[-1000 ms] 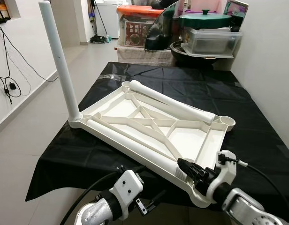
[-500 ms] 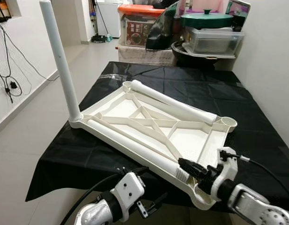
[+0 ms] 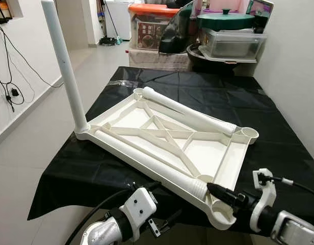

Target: Building children table

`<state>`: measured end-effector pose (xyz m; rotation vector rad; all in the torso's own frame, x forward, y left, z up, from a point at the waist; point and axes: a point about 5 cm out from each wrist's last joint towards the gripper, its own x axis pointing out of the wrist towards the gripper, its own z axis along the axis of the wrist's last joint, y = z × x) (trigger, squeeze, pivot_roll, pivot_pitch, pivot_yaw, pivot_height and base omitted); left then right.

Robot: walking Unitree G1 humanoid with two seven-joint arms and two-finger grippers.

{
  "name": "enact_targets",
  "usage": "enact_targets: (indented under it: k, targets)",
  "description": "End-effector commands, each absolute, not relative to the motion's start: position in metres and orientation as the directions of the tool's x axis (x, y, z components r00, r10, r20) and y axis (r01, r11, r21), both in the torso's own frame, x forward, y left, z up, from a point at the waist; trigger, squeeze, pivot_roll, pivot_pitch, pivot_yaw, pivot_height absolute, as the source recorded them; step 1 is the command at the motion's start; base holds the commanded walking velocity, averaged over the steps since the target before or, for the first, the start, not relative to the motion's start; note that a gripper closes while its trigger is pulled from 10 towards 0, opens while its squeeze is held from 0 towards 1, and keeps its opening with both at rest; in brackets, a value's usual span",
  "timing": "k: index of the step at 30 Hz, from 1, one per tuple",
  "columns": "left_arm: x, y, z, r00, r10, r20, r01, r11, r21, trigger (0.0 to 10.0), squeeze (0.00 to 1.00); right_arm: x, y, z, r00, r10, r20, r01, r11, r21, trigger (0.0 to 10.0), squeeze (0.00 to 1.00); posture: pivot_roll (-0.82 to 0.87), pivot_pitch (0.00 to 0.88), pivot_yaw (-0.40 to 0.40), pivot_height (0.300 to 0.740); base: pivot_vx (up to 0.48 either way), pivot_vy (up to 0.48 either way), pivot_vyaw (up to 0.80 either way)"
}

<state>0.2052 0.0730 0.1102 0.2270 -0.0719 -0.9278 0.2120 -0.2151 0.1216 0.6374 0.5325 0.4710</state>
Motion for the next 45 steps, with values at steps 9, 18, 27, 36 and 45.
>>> enact_targets:
  k: [9,18,27,36,45]
  targets:
    - [0.204,0.073,0.11,0.597,-0.801,-0.039,0.784,0.573,0.241,10.0,0.0,0.216,-0.193,0.115,0.73,0.605,-0.317,-0.263,0.678,0.687,10.0,0.0,0.07,0.005,-0.081,0.74,0.0,0.0,0.0]
    - [0.203,0.073,0.109,0.596,-0.802,-0.04,0.785,0.571,0.239,10.0,0.0,0.224,-0.186,0.119,0.748,0.604,-0.275,-0.266,0.652,0.71,10.0,0.0,0.07,0.0,-0.085,0.74,0.0,0.0,0.0]
    - [0.203,0.073,0.107,0.596,-0.802,-0.045,0.786,0.57,0.239,10.0,0.0,0.242,-0.16,0.139,0.748,0.658,-0.09,-0.351,0.506,0.788,10.0,0.0,0.08,0.0,-0.085,0.74,0.0,0.0,0.0]
    - [0.205,0.073,0.108,0.599,-0.799,-0.043,0.782,0.574,0.243,10.0,0.0,0.24,-0.153,0.143,0.658,0.748,-0.09,-0.451,0.486,0.749,0.0,0.0,0.08,0.0,-0.086,0.74,0.0,0.0,0.0]
    - [0.213,0.079,0.108,0.652,-0.757,-0.039,0.749,0.637,0.182,10.0,0.0,0.251,-0.169,0.147,0.715,0.694,-0.081,-0.425,0.524,0.739,0.0,0.0,0.08,0.0,-0.083,0.74,0.0,0.0,0.0]
